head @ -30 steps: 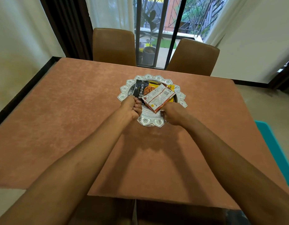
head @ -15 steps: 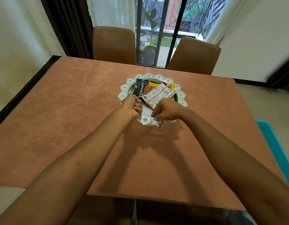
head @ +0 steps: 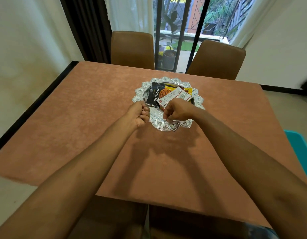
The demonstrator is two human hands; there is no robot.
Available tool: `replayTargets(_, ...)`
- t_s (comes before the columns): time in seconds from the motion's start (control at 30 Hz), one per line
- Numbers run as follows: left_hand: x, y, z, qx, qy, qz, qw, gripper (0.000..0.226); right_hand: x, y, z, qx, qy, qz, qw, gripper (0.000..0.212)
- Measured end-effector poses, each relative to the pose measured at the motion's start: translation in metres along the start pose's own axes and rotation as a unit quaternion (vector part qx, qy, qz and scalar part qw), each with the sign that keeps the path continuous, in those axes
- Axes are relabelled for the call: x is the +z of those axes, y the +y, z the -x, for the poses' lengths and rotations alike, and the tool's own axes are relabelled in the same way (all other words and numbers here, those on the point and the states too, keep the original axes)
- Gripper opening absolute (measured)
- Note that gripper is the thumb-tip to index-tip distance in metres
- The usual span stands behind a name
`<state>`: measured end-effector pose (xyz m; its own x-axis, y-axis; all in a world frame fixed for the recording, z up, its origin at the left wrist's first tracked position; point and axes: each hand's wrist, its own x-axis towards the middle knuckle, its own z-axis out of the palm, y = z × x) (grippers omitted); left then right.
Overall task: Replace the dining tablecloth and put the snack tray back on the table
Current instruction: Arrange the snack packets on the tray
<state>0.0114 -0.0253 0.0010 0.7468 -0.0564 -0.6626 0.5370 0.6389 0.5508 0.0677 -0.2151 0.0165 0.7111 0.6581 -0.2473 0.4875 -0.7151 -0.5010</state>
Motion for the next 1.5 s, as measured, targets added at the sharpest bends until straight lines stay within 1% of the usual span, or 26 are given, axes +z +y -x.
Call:
replayTargets(0.1, -0.006, -0.005, 0.011, 0.015, 0.020, -0.028, 0.999, 0.039, 0.004, 0.004, 0.005, -0.002, 0.015, -0.051, 0.999, 0.020)
replayTargets(0.17, -0.010, -0.008, 0.016, 0.015, 0.031, -0.047, 0.998, 0.042, 0.010, 0.009, 0.009, 0.000, 0.047, -0.094, 0.994, 0.022)
replayTargets(0.23, -0.014, -0.013, 0.022, 0.021, 0.043, -0.059, 0.997, 0.044, 0.015, 0.014, 0.011, 0.000, 0.086, -0.127, 0.988, 0.020)
replayTargets(0.37, -0.024, -0.024, 0.032, 0.017, 0.063, -0.085, 0.994, 0.042, 0.018, 0.025, 0.017, 0.024, 0.132, -0.153, 0.979, 0.015)
replayTargets(0.47, -0.031, -0.032, 0.038, 0.018, 0.074, -0.090, 0.993, 0.040, 0.019, 0.026, 0.017, 0.036, 0.142, -0.124, 0.981, 0.013)
replayTargets(0.53, -0.033, -0.036, 0.040, 0.016, 0.081, -0.089, 0.993, 0.042, 0.019, 0.023, 0.015, 0.041, 0.114, -0.074, 0.990, 0.011)
replayTargets(0.63, -0.032, -0.038, 0.041, 0.019, 0.091, -0.090, 0.992, 0.043, 0.019, 0.013, 0.013, 0.023, 0.038, -0.017, 0.999, 0.024)
replayTargets(0.7, -0.029, -0.038, 0.040, 0.021, 0.090, -0.098, 0.991, 0.042, 0.020, 0.006, 0.013, -0.009, 0.022, 0.013, 1.000, 0.022)
replayTargets(0.77, -0.026, -0.038, 0.038, 0.025, 0.092, -0.112, 0.989, 0.041, 0.019, 0.001, 0.010, -0.024, 0.023, 0.033, 0.999, 0.019)
replayTargets(0.87, -0.022, -0.039, 0.036, 0.028, 0.095, -0.136, 0.986, 0.038, 0.014, 0.002, 0.005, -0.011, 0.019, 0.000, 1.000, 0.022)
replayTargets(0.97, -0.021, -0.038, 0.034, 0.026, 0.095, -0.135, 0.986, 0.038, 0.008, 0.007, 0.002, 0.004, 0.011, -0.063, 0.998, 0.019)
replayTargets(1.07, -0.025, -0.036, 0.034, 0.027, 0.091, -0.141, 0.985, 0.038, 0.006, 0.009, 0.002, 0.010, 0.012, -0.093, 0.996, 0.016)
replayTargets(1.17, -0.028, -0.035, 0.034, 0.026, 0.083, -0.144, 0.986, 0.039, 0.007, 0.008, 0.008, 0.021, 0.019, -0.094, 0.995, 0.015)
replayTargets(1.27, -0.031, -0.036, 0.038, 0.028, 0.081, -0.169, 0.982, 0.040, 0.009, 0.009, 0.024, 0.041, 0.051, -0.077, 0.995, 0.016)
replayTargets(1.37, -0.032, -0.053, 0.045, 0.036, 0.087, -0.240, 0.966, 0.045, 0.015, 0.010, 0.055, 0.067, 0.114, -0.073, 0.989, 0.017)
replayTargets(1.43, -0.035, -0.078, 0.046, 0.047, 0.080, -0.323, 0.942, 0.047, 0.025, 0.012, 0.085, 0.095, 0.152, -0.063, 0.982, 0.016)
replayTargets(1.5, -0.036, -0.110, 0.047, 0.063, 0.061, -0.404, 0.910, 0.047, 0.041, 0.014, 0.120, 0.130, 0.165, -0.072, 0.975, 0.017)
